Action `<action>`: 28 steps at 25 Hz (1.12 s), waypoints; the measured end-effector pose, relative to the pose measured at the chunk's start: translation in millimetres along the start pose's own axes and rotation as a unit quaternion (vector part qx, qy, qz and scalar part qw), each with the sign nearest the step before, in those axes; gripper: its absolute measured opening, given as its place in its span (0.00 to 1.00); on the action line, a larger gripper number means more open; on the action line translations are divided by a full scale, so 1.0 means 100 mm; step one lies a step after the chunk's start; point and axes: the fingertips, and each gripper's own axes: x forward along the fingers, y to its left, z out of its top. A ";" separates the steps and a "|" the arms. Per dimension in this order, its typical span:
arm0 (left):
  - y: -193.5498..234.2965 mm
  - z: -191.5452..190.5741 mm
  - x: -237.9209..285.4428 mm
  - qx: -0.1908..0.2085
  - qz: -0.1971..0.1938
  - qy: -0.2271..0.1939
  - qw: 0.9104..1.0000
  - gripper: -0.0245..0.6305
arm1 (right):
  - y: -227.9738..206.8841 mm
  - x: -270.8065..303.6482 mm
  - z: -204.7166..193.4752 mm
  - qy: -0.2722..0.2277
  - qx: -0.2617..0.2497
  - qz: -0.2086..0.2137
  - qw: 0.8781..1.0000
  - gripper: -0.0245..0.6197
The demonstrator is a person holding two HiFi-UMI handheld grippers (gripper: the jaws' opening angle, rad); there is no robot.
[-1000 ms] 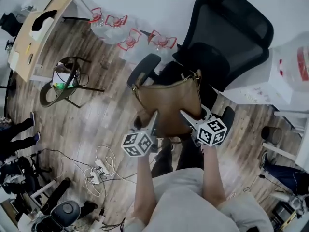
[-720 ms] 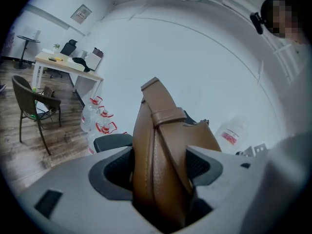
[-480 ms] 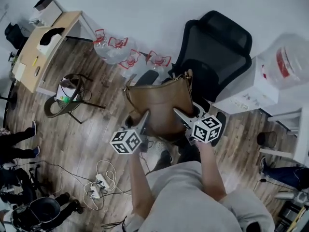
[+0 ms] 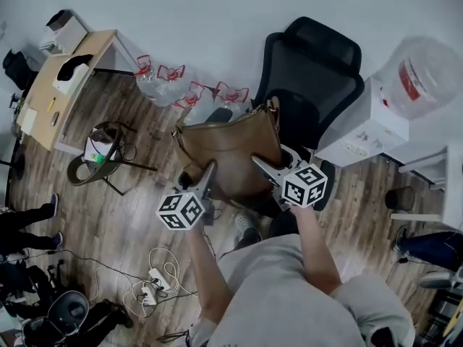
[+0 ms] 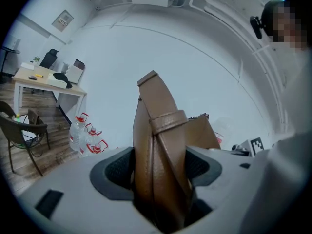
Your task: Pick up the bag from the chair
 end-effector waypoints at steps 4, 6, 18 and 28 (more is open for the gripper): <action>-0.12 0.05 0.00 0.002 -0.008 -0.009 1.000 0.49 | 0.00 -0.10 0.08 -0.004 -0.007 -0.007 1.000 0.48; -0.13 0.03 -0.01 0.002 -0.009 -0.009 1.000 0.49 | 0.00 -0.12 0.08 -0.005 -0.009 -0.009 1.000 0.48; -0.21 0.19 0.18 0.020 0.000 -0.015 1.000 0.48 | -0.17 -0.02 0.28 -0.014 -0.015 0.004 1.000 0.48; -0.21 1.15 0.01 0.062 0.048 -0.106 0.991 0.46 | 0.16 0.40 1.15 -0.063 -0.064 0.078 0.993 0.48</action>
